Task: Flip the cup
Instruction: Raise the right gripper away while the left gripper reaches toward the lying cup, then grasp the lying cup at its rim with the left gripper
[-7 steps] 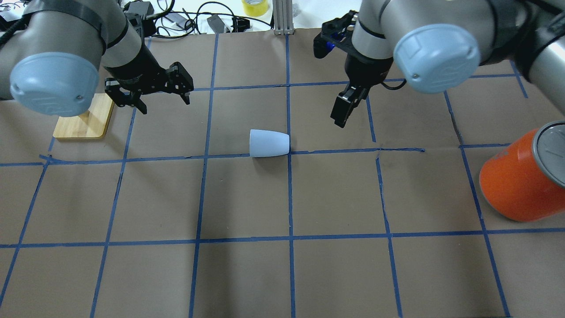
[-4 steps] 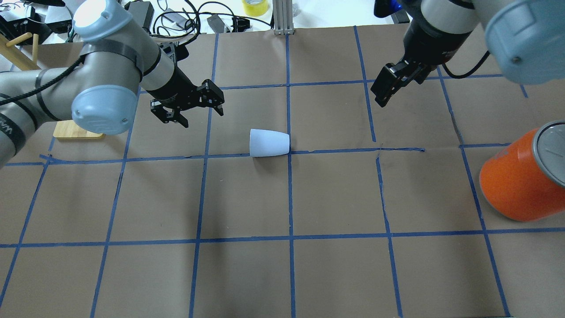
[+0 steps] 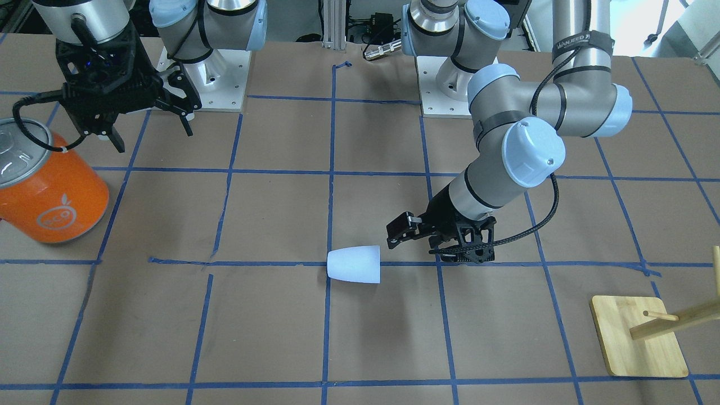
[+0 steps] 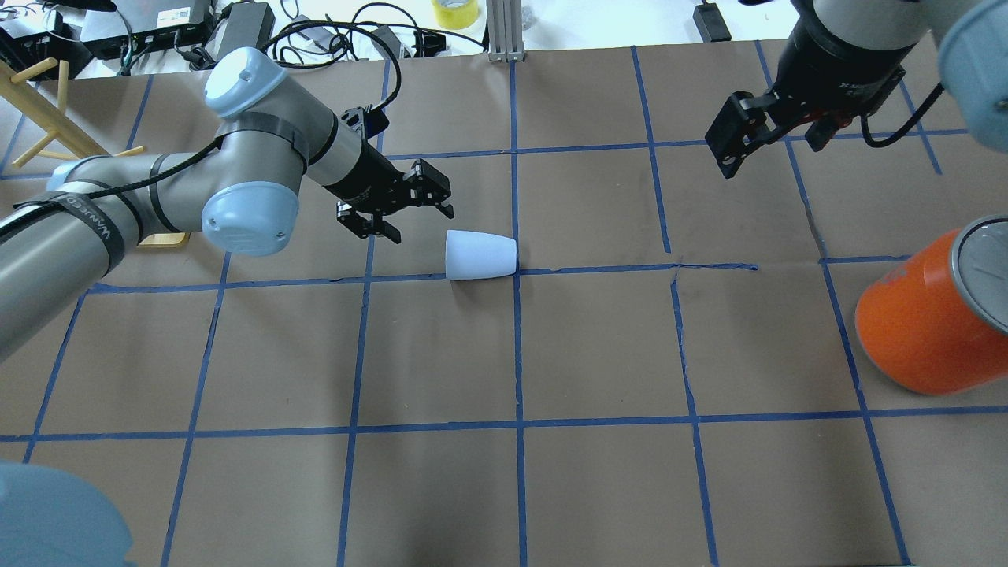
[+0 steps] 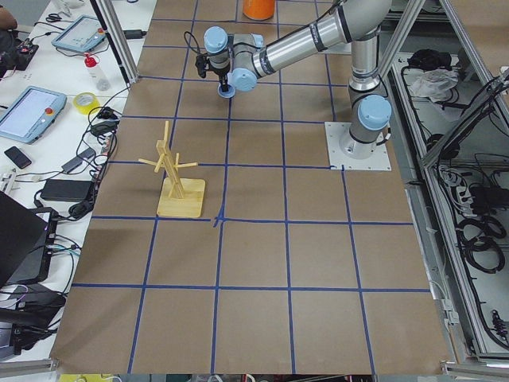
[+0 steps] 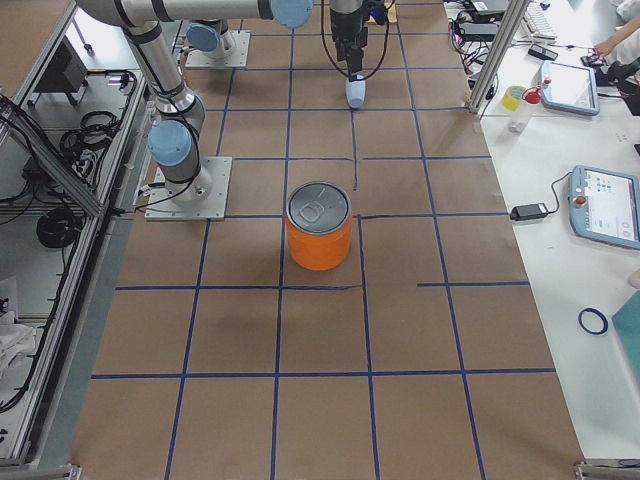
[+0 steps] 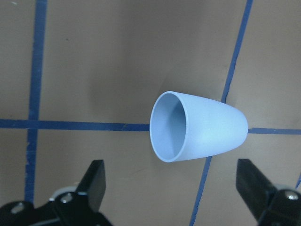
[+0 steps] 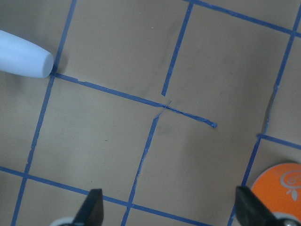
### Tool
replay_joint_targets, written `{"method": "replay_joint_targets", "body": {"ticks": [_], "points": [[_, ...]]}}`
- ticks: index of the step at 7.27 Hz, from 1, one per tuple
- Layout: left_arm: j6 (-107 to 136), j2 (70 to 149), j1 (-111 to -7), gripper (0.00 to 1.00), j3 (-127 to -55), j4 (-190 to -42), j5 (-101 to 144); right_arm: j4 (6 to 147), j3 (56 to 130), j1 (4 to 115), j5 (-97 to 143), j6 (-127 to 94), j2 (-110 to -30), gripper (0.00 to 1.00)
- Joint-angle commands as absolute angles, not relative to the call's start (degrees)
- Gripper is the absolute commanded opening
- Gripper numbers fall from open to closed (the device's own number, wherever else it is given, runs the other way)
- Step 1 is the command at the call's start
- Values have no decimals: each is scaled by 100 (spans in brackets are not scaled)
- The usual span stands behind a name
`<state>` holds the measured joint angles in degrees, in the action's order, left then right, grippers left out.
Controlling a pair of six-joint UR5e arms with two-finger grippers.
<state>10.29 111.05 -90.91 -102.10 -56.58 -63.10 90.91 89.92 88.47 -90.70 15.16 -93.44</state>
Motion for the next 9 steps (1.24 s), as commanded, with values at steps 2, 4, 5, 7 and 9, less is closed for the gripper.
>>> {"method": "replay_joint_targets", "body": {"ticks": [2, 4, 5, 7, 9], "points": [[1028, 11679, -9262, 100, -10204, -5204, -5915, 9035, 9017, 8851, -9219, 800, -9404, 100], [1028, 11821, -9334, 100, -10169, -5186, -5898, 8957, 9035, 8851, -9202, 774, -9404, 100], [1054, 11830, -9334, 88, -10195, -5212, -5541, 8965, 9087, 8851, -9167, 739, -9448, 100], [1571, 11830, -9334, 0, -10160, -5212, -5475, 9244, 9097, 8851, -9141, 625, -9457, 100], [1626, 11830, -9334, 0, -10117, -5212, -5545, 9554, 9097, 8851, -9167, 598, -9457, 100]]}}
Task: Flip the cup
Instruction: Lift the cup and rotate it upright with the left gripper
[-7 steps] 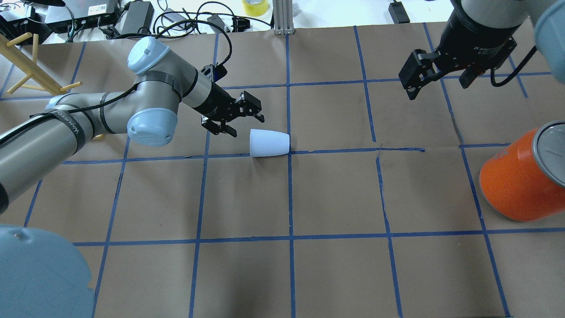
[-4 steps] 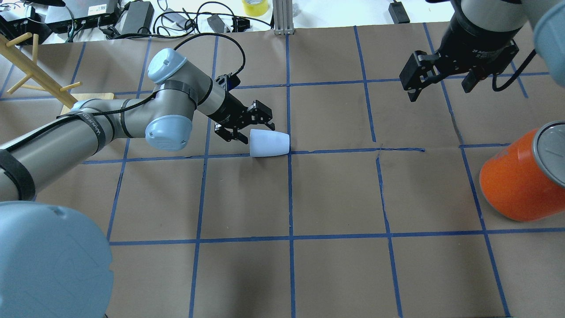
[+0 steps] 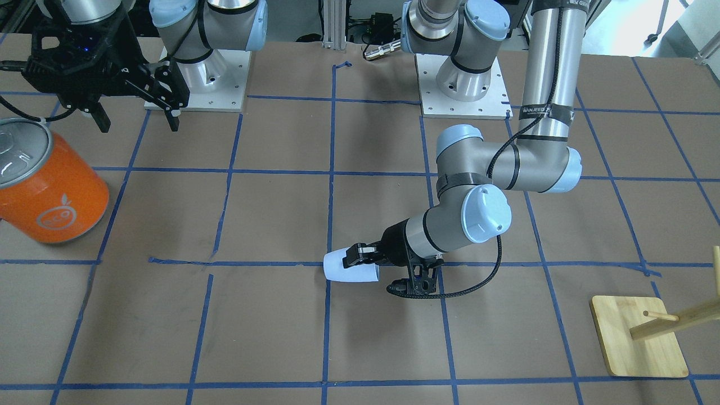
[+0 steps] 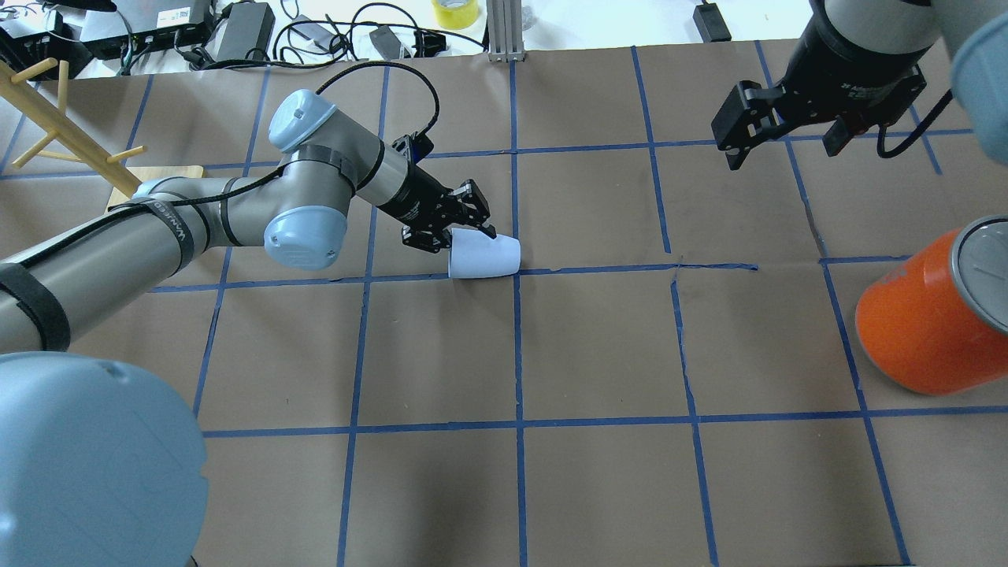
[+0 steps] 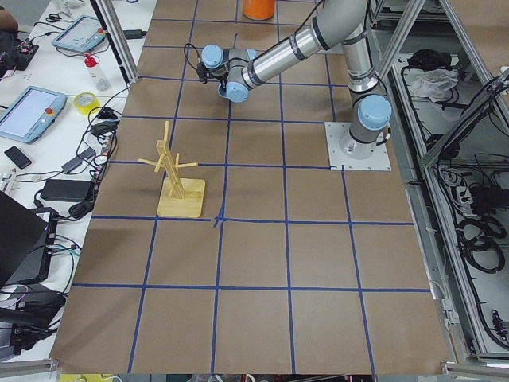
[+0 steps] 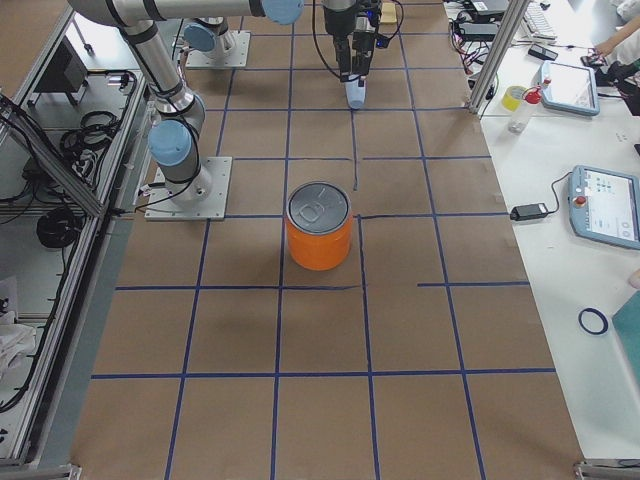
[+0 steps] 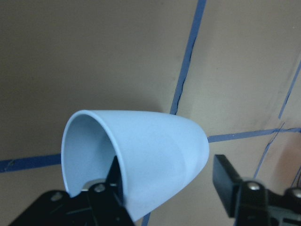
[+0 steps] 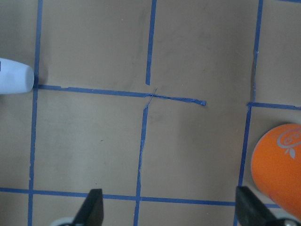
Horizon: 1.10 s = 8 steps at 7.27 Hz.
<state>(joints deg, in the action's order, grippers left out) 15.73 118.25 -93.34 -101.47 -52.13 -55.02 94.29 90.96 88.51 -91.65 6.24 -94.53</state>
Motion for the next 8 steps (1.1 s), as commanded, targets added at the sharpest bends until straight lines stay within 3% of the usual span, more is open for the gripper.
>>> {"method": "replay_joint_targets", "body": {"ticks": [1, 5, 8], "points": [[1635, 11830, -9334, 0, -9803, -5221, -6381, 9528, 9105, 8851, -9150, 598, -9457, 100], [1697, 11664, -9334, 0, -8668, -5869, -7492, 9501, 9114, 8851, -9141, 615, -9457, 100], [484, 11593, -9308, 0, -8334, -5819, -9035, 9492, 9123, 8851, -9114, 615, -9457, 100]]}}
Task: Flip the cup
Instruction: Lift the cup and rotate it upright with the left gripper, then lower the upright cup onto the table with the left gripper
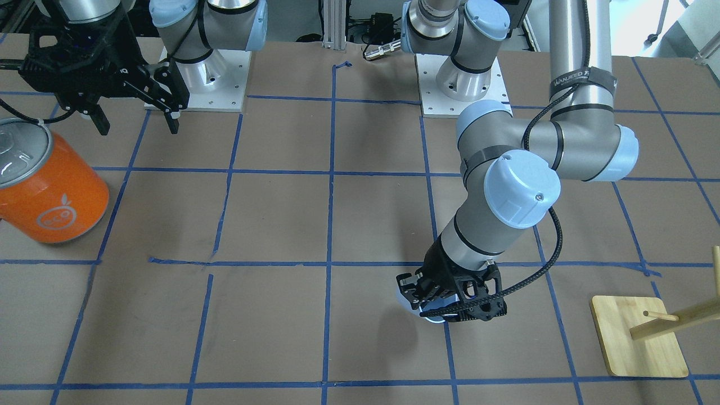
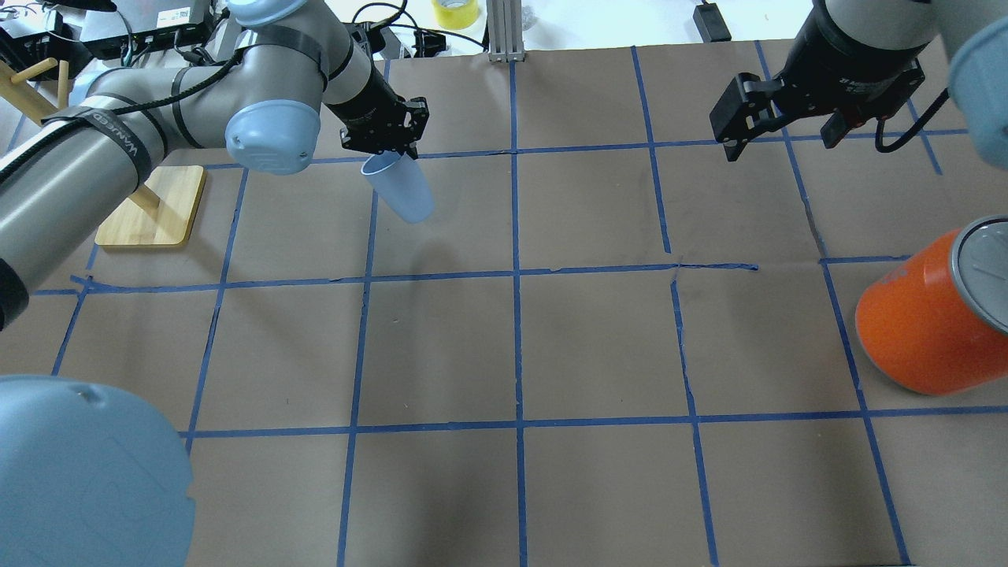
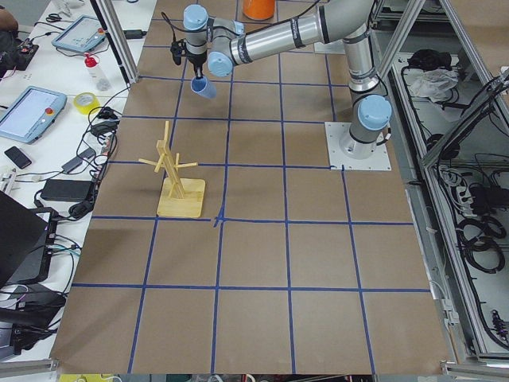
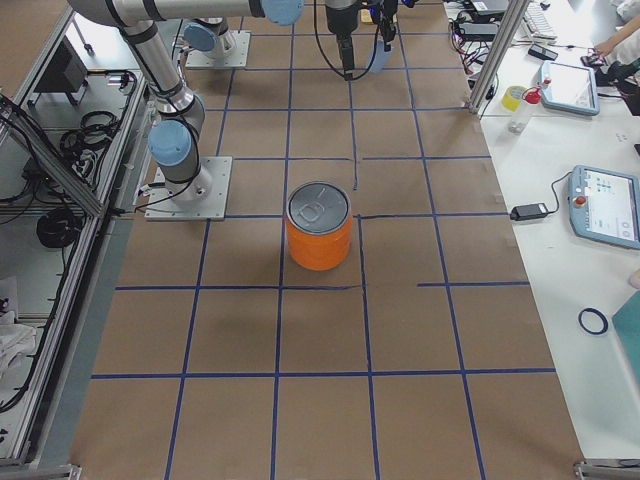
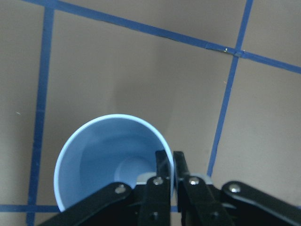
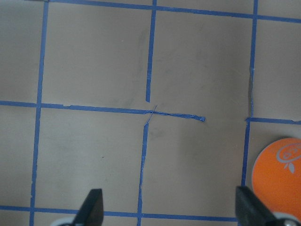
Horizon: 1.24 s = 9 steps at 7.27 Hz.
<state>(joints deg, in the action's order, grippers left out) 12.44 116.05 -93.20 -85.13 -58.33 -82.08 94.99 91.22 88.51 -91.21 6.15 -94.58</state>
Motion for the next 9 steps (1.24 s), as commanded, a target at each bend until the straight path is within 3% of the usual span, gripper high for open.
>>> {"method": "replay_joint_targets", "body": {"ticks": [1, 3, 6, 9], "points": [[-439, 11610, -9282, 0, -8306, -5644, -9870, 9492, 9123, 8851, -9114, 615, -9457, 100], [-765, 11733, -9028, 0, -8568, -4863, -9879, 9475, 9141, 8851, -9106, 615, -9440, 100], [-974, 11672, -8597, 0, -9560, -3493, -9250, 9501, 9272, 8851, -9097, 615, -9466, 100], [-975, 11505, -8517, 0, -9983, -3315, -9097, 9510, 9281, 8851, -9097, 615, -9466, 100]]}}
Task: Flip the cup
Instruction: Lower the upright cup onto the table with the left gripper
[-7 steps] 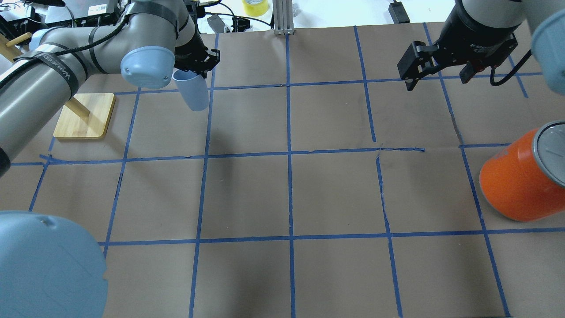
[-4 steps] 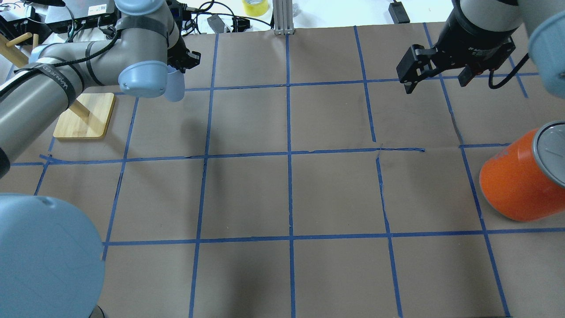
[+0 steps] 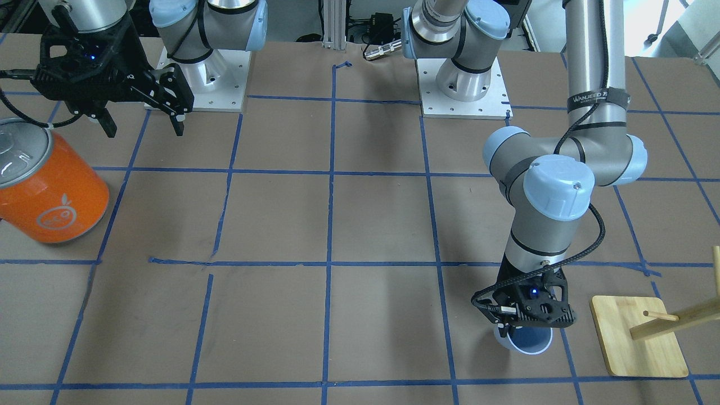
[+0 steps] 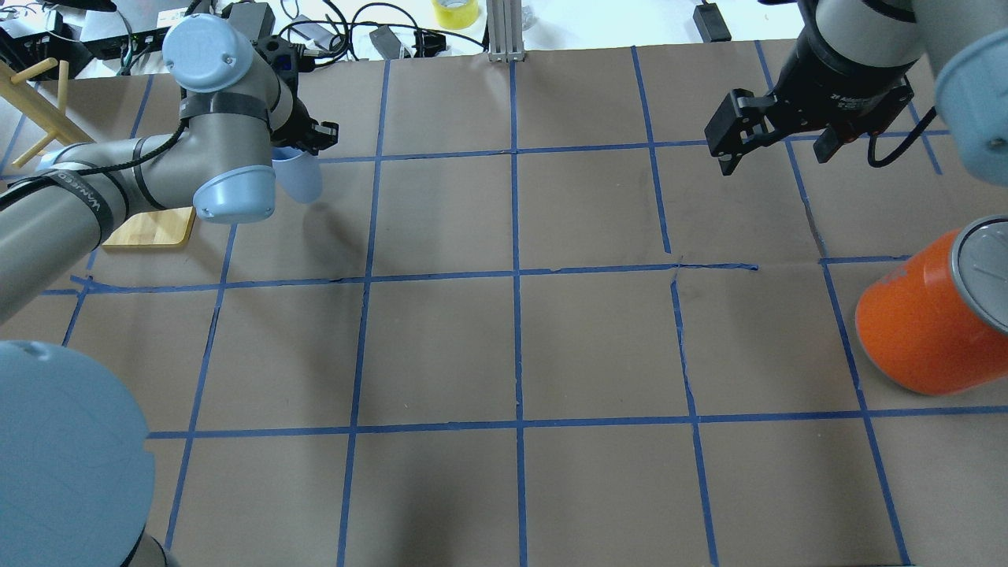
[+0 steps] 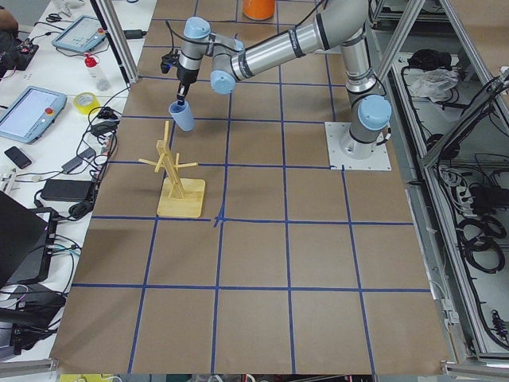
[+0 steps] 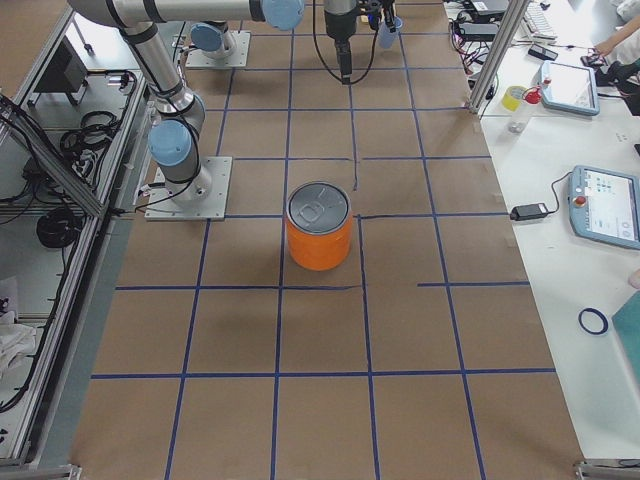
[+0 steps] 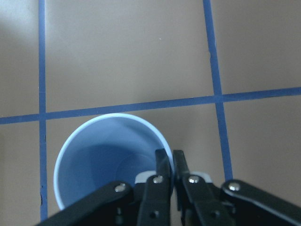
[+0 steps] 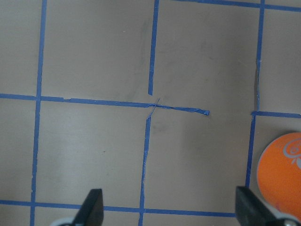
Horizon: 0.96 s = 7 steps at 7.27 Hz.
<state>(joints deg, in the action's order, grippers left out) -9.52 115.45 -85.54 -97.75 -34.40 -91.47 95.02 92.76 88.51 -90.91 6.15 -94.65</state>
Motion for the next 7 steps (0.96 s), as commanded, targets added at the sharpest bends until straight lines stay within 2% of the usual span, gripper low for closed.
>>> {"method": "replay_joint_targets", "body": {"ticks": [1, 4, 5, 6, 7], "points": [[-976, 11514, -8508, 0, -9976, -3313, -9097, 9553, 9281, 8851, -9114, 615, -9457, 100], [-976, 11575, -8499, 0, -10028, -3331, -9097, 9571, 9281, 8859, -9105, 607, -9457, 100], [-967, 11601, -8499, 27, -10037, -3357, -9044, 9571, 9281, 8851, -9097, 606, -9457, 100], [-941, 11558, -8499, 80, -10011, -3401, -9070, 9571, 9281, 8851, -9088, 606, -9466, 100], [-888, 11445, -8516, 100, -9950, -3819, -9070, 9571, 9281, 8851, -9088, 606, -9466, 100]]}}
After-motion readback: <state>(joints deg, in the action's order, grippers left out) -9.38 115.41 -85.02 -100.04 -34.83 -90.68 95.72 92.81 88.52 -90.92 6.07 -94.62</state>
